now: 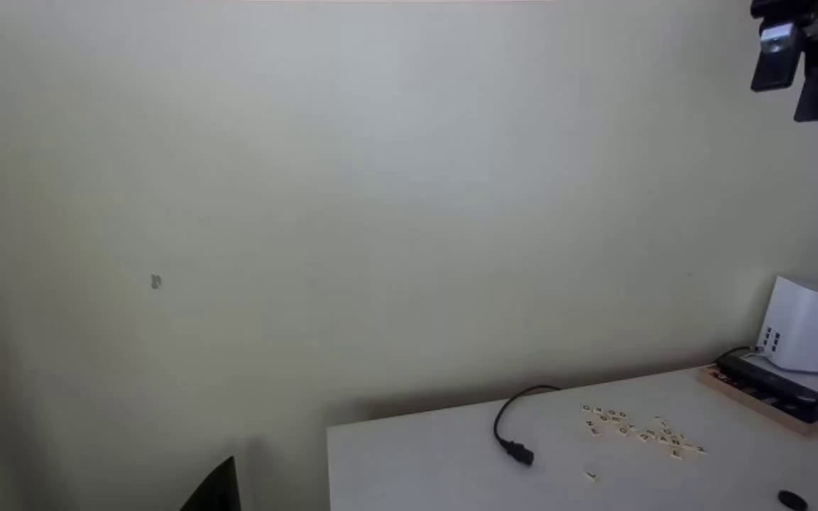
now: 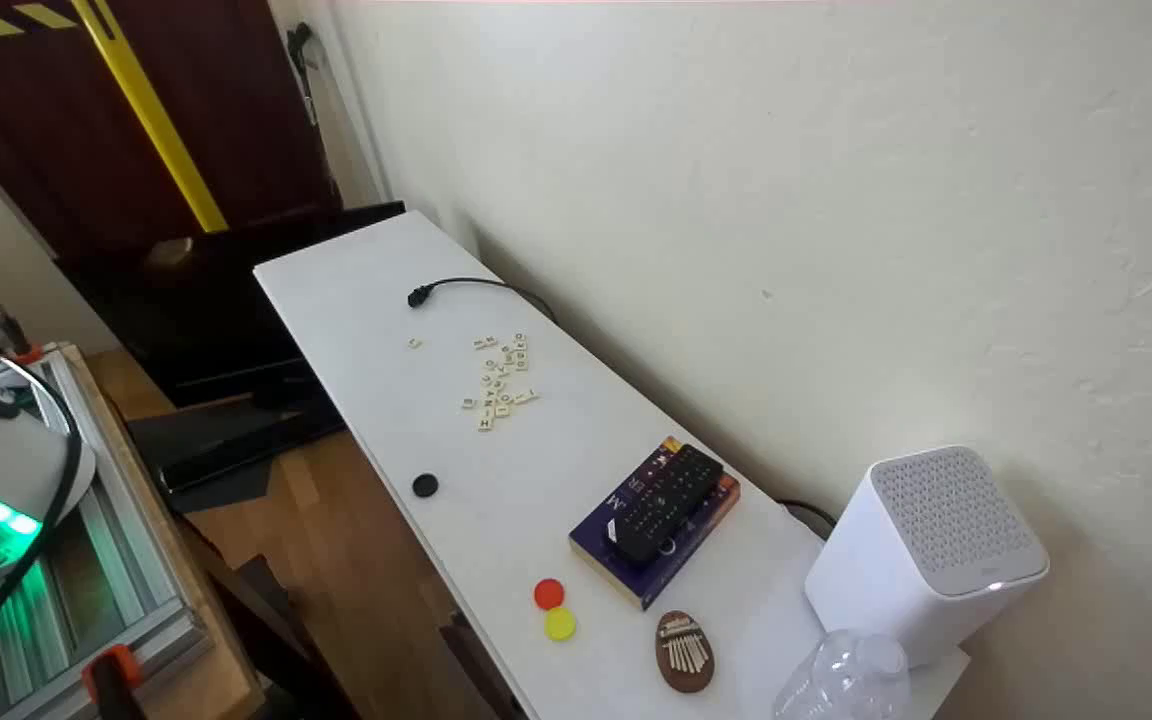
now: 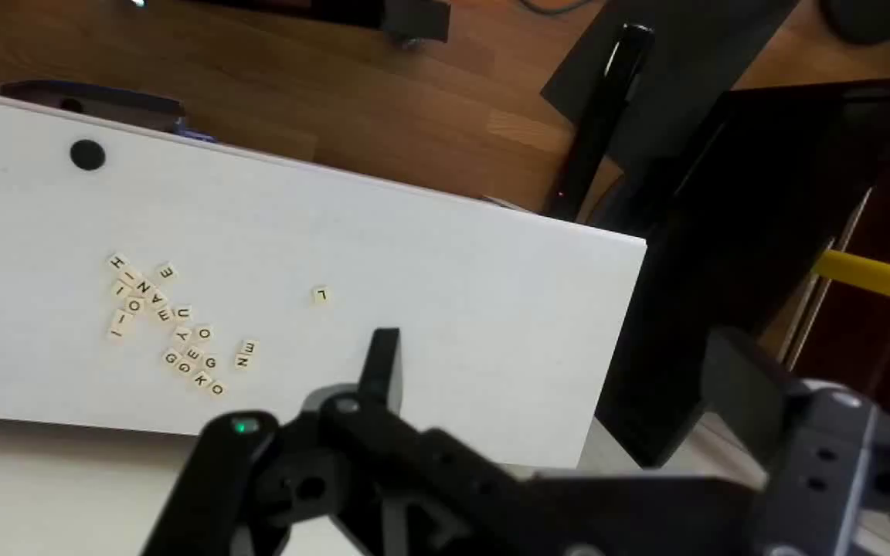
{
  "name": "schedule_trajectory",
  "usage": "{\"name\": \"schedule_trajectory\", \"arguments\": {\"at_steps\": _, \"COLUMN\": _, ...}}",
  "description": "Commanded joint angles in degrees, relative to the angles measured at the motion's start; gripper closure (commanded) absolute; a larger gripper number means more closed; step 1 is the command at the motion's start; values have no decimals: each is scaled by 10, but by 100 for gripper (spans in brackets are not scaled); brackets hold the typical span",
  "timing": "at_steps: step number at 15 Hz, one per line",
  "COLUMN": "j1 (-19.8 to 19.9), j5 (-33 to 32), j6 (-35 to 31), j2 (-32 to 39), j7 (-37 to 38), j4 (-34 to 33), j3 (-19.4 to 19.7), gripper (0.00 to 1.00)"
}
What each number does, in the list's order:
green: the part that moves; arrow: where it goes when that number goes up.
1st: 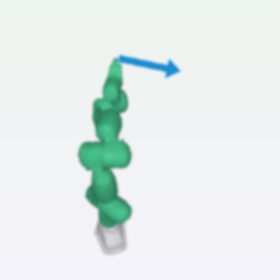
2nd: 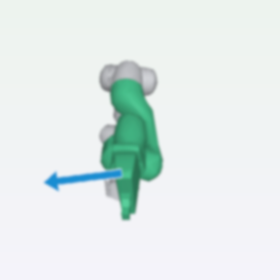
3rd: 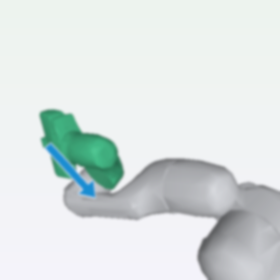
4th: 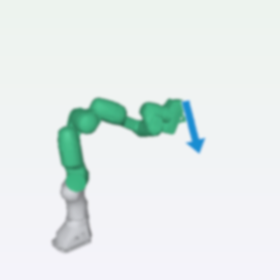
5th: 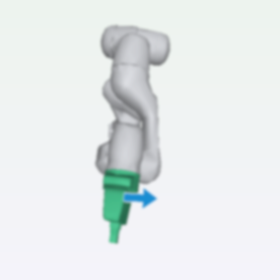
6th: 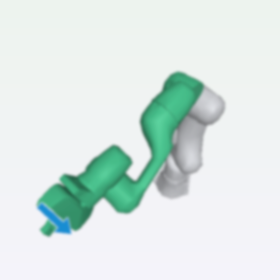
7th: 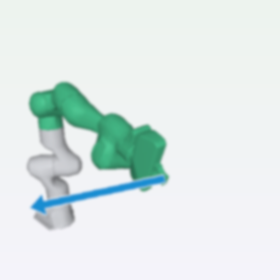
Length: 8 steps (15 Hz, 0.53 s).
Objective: Arrange some of the tiles neatly to the left
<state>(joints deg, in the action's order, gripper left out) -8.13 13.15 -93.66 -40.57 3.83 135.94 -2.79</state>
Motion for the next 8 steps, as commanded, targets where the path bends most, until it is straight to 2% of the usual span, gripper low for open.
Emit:
{"name": "schedule_trajectory", "arguments": {"at_steps": 1, "j1": 12, "j5": 5, "j6": 3, "j2": 0, "j7": -6, "j4": -2, "j3": -9, "gripper": 0}}
{"name": "schedule_trajectory", "arguments": {"at_steps": 5, "j1": 12, "j5": 5, "j6": 3, "j2": 0, "j7": -6, "j4": -2, "j3": -9, "gripper": 0}}
{"name": "schedule_trajectory", "arguments": {"at_steps": 8, "j1": 40, "j5": -6, "j6": -31, "j2": -2, "j7": 23, "j4": 35, "j3": -10, "gripper": 0}}
